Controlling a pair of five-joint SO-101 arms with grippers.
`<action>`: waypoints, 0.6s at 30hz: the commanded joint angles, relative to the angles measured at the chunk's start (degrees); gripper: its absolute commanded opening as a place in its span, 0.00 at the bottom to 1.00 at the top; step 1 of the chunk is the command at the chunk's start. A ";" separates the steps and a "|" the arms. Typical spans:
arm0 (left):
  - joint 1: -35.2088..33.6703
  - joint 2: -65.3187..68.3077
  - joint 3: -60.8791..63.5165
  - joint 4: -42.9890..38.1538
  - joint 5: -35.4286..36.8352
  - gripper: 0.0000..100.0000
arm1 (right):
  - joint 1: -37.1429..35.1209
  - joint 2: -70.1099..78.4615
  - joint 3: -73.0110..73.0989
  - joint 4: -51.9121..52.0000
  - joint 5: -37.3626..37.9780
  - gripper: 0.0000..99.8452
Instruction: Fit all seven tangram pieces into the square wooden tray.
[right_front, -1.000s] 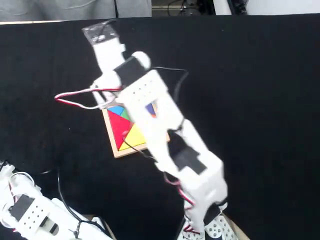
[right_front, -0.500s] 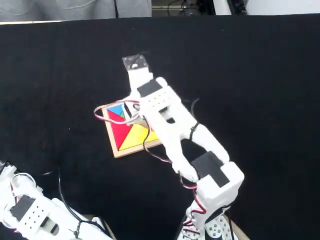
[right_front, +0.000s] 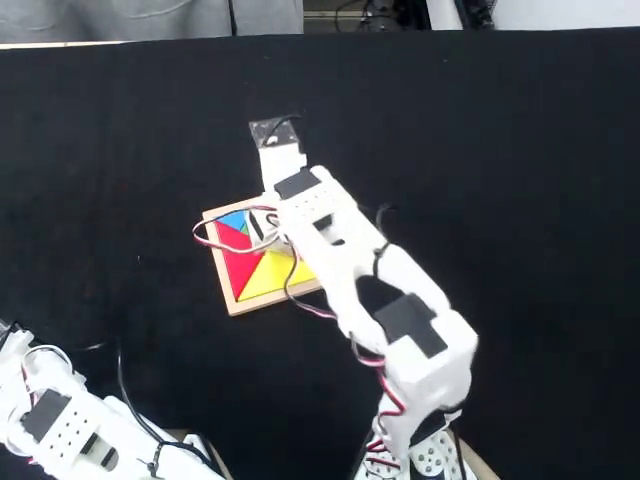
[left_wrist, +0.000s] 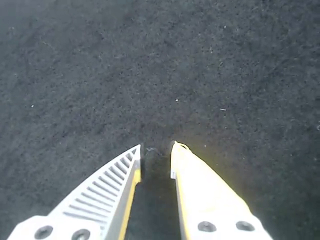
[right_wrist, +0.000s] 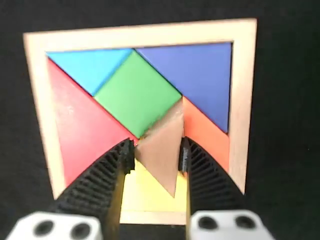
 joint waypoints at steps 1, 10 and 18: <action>0.40 -0.62 -0.40 -0.35 -0.35 0.11 | 0.62 3.03 -8.75 5.19 -0.88 0.10; 0.40 -0.62 -0.40 -0.35 -0.35 0.11 | 1.23 9.01 -19.38 14.15 -0.79 0.20; 0.40 -0.62 -0.40 -0.35 -0.35 0.11 | 1.85 4.26 -19.03 14.33 -0.70 0.20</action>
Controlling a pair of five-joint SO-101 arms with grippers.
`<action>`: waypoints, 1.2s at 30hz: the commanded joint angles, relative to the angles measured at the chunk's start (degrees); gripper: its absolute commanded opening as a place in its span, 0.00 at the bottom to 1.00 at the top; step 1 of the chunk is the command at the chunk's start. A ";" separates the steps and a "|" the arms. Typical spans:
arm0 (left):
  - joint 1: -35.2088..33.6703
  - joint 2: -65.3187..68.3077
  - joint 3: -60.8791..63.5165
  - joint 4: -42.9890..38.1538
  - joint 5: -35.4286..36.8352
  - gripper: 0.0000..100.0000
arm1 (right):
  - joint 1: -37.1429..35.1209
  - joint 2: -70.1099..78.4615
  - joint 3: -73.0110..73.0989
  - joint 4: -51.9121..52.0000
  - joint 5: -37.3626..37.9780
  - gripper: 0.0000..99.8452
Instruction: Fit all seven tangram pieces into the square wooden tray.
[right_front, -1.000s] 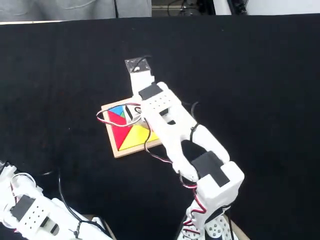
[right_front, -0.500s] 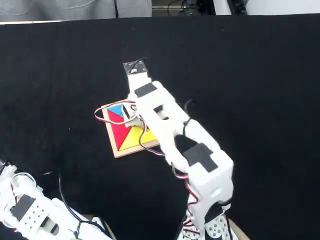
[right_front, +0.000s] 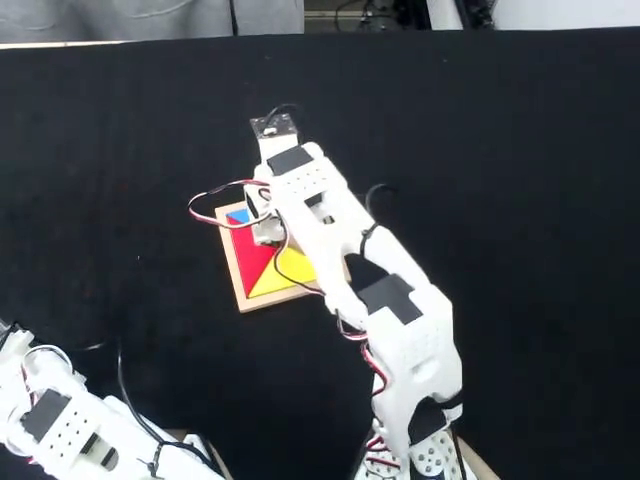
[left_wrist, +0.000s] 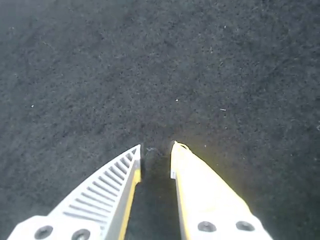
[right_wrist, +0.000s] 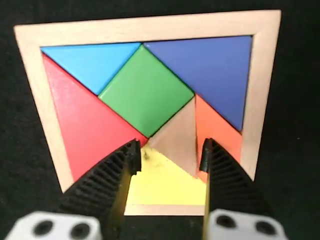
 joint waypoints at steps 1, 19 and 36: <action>0.40 -0.62 -0.40 -0.35 -0.35 0.11 | 0.70 -6.64 -2.68 0.44 -0.18 0.20; 0.40 -0.62 -0.31 -0.35 -0.35 0.11 | -0.35 -4.44 1.89 -3.34 4.13 0.01; 0.40 -0.62 -0.31 -0.35 -0.35 0.11 | 1.58 -2.33 -1.19 -2.11 4.22 0.01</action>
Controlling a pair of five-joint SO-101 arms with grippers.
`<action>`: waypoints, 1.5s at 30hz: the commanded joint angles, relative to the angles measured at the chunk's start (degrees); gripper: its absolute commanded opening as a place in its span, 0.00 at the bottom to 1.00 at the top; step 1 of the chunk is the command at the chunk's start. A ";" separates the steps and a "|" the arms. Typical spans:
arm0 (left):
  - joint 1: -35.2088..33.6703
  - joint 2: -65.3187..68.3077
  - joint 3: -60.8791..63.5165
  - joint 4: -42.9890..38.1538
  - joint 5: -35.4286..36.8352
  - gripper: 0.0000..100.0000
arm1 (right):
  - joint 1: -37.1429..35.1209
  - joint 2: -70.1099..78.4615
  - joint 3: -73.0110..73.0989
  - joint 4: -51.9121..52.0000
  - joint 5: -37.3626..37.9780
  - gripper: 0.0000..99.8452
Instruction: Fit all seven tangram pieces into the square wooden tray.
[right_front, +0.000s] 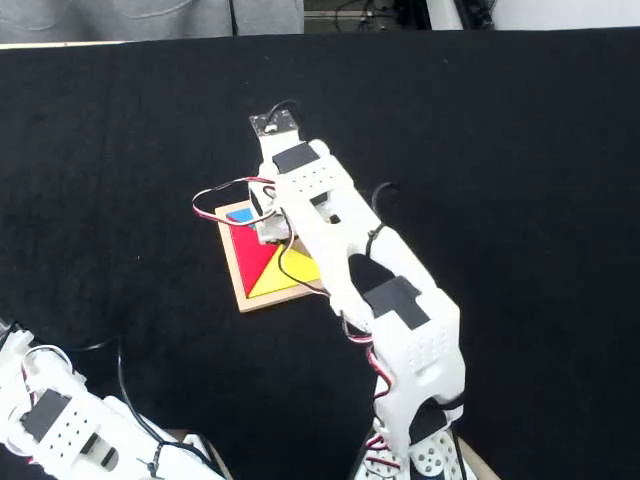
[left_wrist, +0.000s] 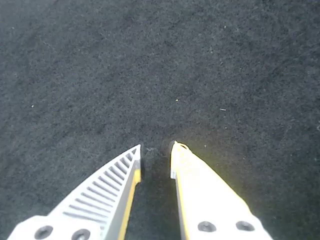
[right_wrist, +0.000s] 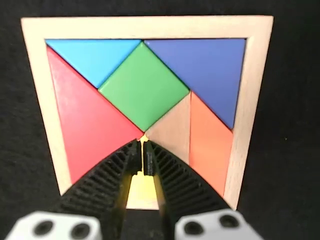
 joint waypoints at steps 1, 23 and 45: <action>0.40 -0.62 -0.31 -0.35 -0.35 0.11 | 0.62 0.48 -2.24 -2.37 0.53 0.01; 0.40 -0.62 -0.31 -0.35 -0.35 0.11 | 22.42 -11.12 8.84 -4.75 8.00 0.01; 1.45 -0.62 -0.13 -0.35 -0.35 0.11 | 7.56 -6.81 21.93 -1.49 10.29 0.01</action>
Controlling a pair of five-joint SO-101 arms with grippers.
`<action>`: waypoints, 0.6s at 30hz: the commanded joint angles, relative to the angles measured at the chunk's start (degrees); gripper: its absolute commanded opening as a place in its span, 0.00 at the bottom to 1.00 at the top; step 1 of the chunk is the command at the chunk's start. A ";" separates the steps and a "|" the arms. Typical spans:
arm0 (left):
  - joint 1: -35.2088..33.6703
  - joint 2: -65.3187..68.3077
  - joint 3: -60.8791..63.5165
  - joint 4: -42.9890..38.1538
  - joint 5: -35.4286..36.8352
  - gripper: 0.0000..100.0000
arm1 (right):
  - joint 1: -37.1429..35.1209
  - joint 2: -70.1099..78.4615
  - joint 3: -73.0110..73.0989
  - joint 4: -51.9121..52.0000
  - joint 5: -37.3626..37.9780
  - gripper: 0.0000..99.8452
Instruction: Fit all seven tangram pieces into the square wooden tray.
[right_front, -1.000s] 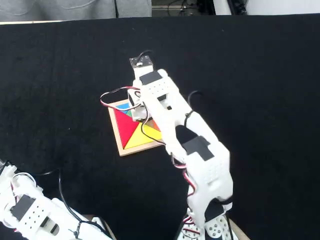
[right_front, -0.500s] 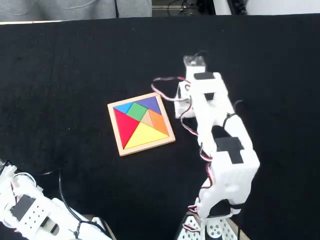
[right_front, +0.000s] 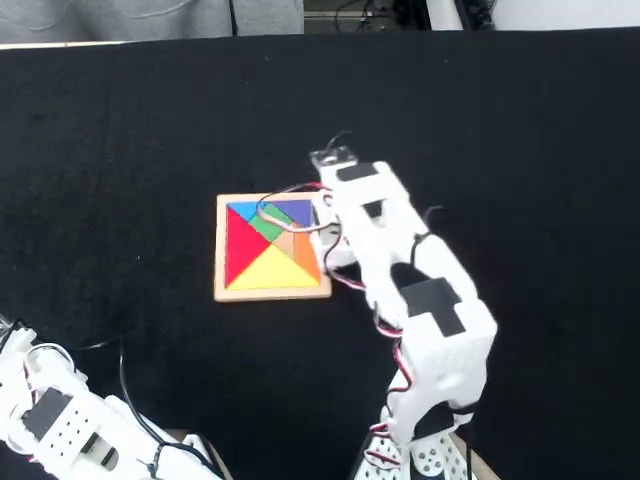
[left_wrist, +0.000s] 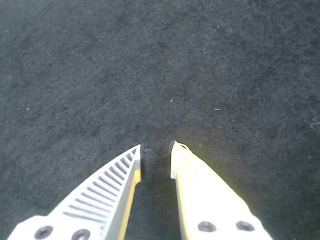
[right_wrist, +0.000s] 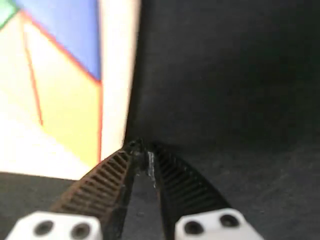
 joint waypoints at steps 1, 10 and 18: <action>0.40 -0.62 -0.13 -0.35 -0.35 0.11 | -2.11 -2.33 0.84 0.70 0.00 0.01; 6.37 -0.62 -3.30 -0.26 -0.26 0.11 | 5.27 -20.26 -0.57 -6.07 -1.23 0.01; 46.11 0.09 -12.79 0.26 0.18 0.11 | 5.80 -21.58 -3.30 -6.68 -0.53 0.01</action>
